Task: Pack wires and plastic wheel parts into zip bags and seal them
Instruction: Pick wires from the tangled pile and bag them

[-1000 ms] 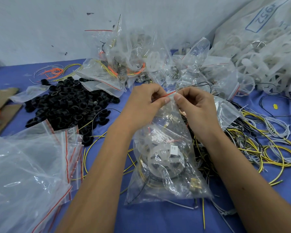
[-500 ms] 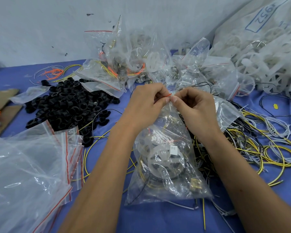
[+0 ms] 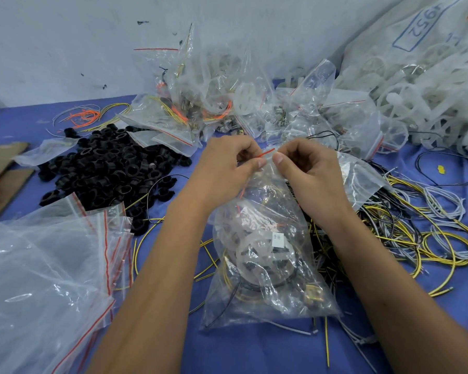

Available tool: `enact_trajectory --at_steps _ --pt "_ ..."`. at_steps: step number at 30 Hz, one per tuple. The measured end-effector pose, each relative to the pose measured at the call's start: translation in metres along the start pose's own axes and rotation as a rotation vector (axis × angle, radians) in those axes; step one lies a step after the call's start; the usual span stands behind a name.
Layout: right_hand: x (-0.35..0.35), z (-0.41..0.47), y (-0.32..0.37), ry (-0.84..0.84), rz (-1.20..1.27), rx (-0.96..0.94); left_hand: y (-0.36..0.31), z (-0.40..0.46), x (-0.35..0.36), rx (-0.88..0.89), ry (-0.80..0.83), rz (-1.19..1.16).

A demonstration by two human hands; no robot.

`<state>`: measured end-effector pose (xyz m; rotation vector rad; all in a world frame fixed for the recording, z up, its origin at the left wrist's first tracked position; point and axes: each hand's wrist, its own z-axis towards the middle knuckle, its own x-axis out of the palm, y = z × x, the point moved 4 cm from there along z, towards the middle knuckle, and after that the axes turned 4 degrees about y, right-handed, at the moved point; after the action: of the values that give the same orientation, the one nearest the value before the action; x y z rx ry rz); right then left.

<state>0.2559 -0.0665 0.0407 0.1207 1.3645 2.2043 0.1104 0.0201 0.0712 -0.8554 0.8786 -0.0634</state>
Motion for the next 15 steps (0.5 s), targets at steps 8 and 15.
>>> enact_trajectory --at_steps 8,15 --pt "0.0 0.001 -0.003 -0.023 -0.016 0.007 0.011 0.0 -0.001 -0.053 0.04 -0.033" --pt "-0.001 0.001 -0.004 -0.045 -0.059 0.016 0.015 -0.001 -0.001 -0.026 0.035 -0.006"
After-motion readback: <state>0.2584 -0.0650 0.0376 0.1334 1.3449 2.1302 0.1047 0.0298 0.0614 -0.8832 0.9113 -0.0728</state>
